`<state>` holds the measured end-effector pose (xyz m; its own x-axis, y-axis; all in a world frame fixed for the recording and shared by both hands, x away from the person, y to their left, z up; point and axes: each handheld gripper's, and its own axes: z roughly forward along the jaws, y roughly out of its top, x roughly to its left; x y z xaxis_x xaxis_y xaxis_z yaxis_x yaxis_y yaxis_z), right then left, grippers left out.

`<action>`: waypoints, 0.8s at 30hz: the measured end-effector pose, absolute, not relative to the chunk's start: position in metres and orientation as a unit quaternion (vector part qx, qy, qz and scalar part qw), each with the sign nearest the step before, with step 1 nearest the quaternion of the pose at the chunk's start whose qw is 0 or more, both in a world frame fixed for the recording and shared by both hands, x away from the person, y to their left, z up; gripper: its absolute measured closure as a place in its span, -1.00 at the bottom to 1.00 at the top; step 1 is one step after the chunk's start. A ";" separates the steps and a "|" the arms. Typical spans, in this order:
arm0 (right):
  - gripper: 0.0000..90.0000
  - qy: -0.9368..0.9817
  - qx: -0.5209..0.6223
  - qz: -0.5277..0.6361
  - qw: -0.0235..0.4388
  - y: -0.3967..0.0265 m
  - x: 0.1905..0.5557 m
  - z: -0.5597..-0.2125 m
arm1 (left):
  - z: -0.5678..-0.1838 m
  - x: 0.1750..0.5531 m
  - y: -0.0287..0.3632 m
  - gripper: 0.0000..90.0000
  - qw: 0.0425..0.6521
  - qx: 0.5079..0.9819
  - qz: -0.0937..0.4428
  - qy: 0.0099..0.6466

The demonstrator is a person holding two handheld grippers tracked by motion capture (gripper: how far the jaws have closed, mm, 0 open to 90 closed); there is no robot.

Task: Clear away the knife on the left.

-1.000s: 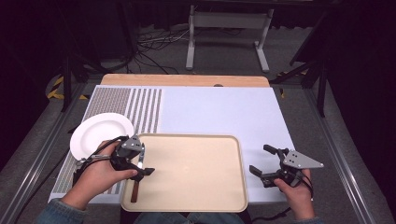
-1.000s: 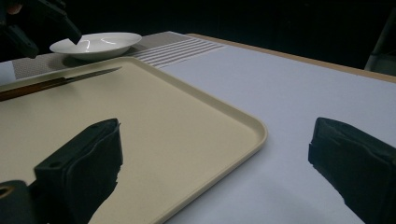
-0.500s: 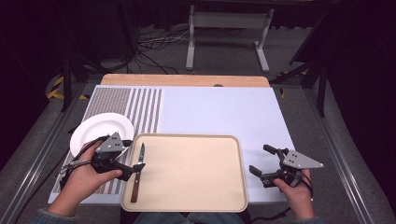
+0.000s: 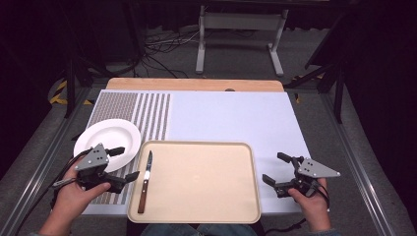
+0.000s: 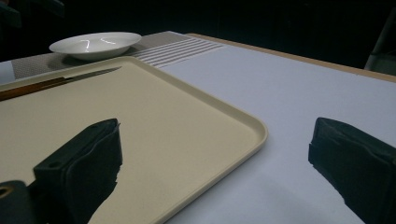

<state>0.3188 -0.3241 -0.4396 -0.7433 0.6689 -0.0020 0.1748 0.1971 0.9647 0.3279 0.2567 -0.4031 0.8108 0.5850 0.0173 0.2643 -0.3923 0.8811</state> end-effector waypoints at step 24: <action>-0.93 0.744 0.283 0.565 0.219 -0.324 0.319 -0.441 | -0.449 0.314 0.302 -0.89 0.556 0.759 0.186 0.284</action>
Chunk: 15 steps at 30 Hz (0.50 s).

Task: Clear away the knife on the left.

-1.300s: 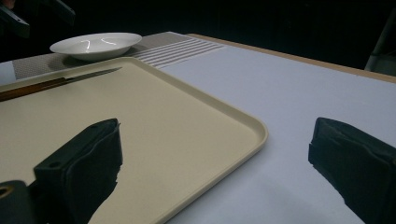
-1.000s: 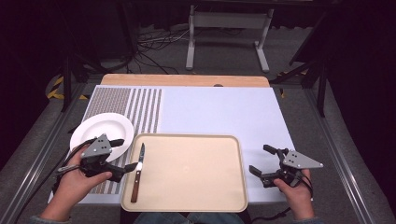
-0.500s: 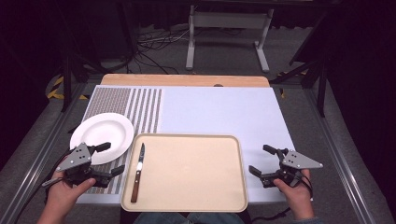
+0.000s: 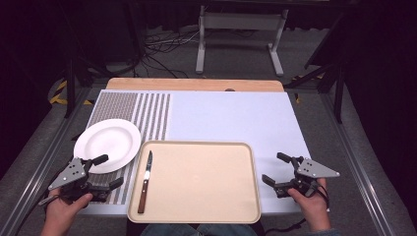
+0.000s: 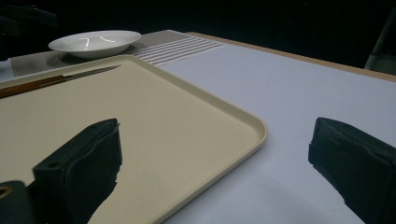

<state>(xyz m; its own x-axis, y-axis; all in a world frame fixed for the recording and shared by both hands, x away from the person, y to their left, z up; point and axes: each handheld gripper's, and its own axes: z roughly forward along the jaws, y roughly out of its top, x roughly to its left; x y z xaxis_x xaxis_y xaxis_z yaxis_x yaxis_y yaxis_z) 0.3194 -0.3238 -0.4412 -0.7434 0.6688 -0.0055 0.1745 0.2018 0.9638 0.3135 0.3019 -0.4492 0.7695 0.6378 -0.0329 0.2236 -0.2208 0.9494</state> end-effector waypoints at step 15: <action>-0.93 0.744 0.282 0.565 0.217 -0.324 0.319 -0.443 | -0.468 0.310 0.316 -0.90 0.542 0.754 0.194 0.317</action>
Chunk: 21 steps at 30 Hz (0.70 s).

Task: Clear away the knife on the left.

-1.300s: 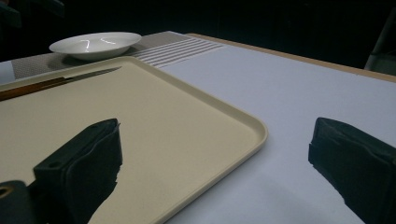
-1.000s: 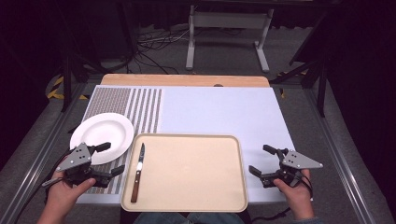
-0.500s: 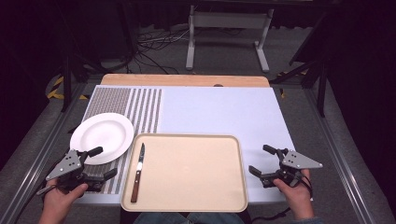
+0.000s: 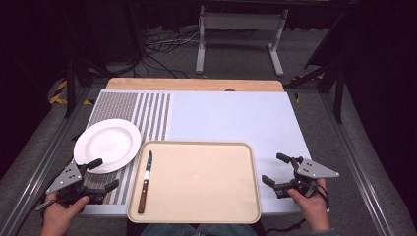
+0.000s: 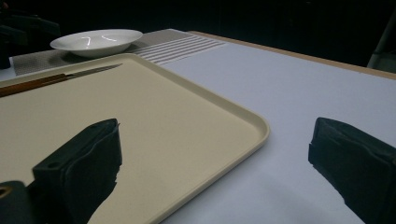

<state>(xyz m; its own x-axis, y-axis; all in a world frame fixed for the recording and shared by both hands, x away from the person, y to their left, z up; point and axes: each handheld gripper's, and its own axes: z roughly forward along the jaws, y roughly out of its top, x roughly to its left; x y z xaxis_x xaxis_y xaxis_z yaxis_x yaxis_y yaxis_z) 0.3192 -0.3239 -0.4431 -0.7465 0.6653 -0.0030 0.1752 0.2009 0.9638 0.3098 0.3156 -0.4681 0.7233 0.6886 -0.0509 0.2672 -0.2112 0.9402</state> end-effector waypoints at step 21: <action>-0.93 0.743 0.287 0.564 0.217 -0.324 0.320 -0.446 | -0.469 0.310 0.315 -0.91 0.532 0.742 0.208 0.351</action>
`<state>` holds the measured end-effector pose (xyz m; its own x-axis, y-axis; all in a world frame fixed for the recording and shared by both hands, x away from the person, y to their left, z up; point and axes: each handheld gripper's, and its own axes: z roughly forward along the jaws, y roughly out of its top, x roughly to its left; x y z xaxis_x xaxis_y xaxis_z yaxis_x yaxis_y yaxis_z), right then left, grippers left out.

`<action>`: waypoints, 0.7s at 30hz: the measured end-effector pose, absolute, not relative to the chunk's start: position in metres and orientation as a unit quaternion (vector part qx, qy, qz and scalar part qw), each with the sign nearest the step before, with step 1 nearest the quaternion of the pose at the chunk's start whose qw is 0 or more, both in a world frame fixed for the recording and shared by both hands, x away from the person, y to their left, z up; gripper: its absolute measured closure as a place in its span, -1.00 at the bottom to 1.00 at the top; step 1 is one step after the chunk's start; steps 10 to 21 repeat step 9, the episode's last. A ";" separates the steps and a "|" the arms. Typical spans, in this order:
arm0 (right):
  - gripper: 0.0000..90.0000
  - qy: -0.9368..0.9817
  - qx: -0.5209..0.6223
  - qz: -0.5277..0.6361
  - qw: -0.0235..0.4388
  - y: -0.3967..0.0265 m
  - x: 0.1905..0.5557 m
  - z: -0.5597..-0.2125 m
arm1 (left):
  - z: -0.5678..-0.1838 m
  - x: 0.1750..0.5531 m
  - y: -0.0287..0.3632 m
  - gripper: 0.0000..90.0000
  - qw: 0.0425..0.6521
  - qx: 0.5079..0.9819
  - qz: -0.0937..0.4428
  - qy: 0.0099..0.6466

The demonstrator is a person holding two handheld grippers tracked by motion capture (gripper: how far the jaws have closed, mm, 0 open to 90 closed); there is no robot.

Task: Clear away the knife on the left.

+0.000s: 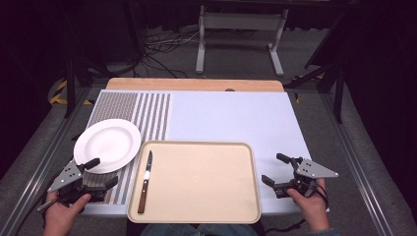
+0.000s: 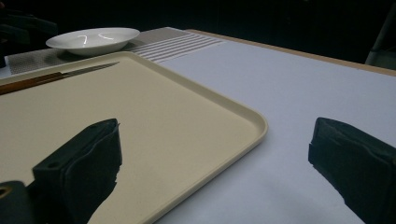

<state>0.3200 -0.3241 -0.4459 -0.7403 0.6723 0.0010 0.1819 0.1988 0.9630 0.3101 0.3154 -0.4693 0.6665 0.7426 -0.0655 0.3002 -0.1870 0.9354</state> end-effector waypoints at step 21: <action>-0.93 0.743 0.286 0.564 0.219 -0.324 0.320 -0.445 | -0.468 0.309 0.316 -0.90 0.531 0.745 0.200 0.351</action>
